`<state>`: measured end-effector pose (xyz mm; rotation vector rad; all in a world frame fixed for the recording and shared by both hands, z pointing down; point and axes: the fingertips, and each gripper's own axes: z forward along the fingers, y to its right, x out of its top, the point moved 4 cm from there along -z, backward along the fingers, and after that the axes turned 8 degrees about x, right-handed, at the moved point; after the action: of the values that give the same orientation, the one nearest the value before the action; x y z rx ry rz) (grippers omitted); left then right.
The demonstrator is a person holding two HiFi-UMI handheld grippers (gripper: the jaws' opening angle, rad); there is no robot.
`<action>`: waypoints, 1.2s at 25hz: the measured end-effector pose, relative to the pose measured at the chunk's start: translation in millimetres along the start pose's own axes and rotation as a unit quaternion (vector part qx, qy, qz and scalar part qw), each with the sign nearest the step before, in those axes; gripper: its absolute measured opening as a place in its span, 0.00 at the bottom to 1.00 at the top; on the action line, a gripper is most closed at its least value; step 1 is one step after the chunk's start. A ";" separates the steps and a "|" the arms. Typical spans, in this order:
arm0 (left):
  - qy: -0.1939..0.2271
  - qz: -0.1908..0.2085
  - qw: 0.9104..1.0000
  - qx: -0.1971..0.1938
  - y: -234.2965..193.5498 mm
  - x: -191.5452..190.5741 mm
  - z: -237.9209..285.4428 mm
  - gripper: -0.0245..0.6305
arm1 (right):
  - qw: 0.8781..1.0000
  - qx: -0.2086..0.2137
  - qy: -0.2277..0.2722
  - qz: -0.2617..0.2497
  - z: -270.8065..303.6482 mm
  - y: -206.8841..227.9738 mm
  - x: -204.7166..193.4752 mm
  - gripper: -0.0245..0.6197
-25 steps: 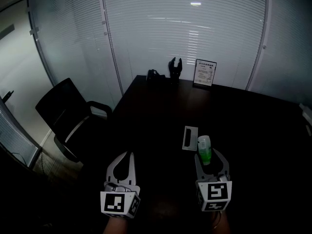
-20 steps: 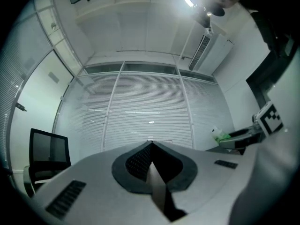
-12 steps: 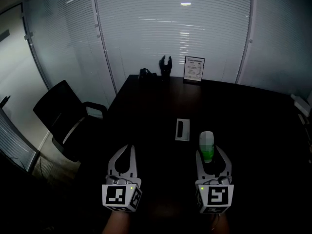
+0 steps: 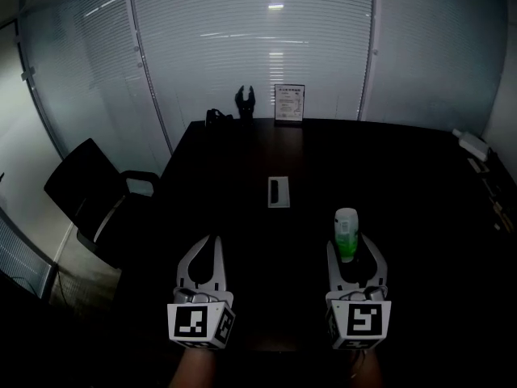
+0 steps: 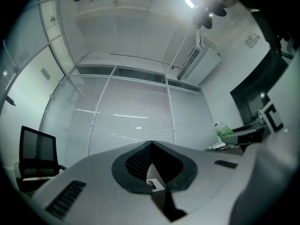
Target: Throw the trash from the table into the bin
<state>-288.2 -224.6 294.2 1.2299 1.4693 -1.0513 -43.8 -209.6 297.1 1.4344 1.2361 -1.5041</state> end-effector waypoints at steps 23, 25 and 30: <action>0.004 -0.025 0.985 -0.170 184.7 17.3 -86.0 0.03 | 0.982 -0.186 0.008 -0.005 -243.7 72.5 19.9 0.35; 0.004 -0.028 0.983 -0.179 211.3 21.1 -92.7 0.03 | 0.979 -0.202 0.005 -0.009 -267.4 91.6 17.6 0.35; -0.001 -0.043 0.977 -0.209 259.8 16.0 -97.8 0.03 | 0.970 -0.241 -0.012 -0.013 -307.6 122.3 6.8 0.35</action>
<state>-44.3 -91.2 286.2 0.8719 1.6513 -0.7450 165.0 47.4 292.8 1.0764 1.4838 -1.1254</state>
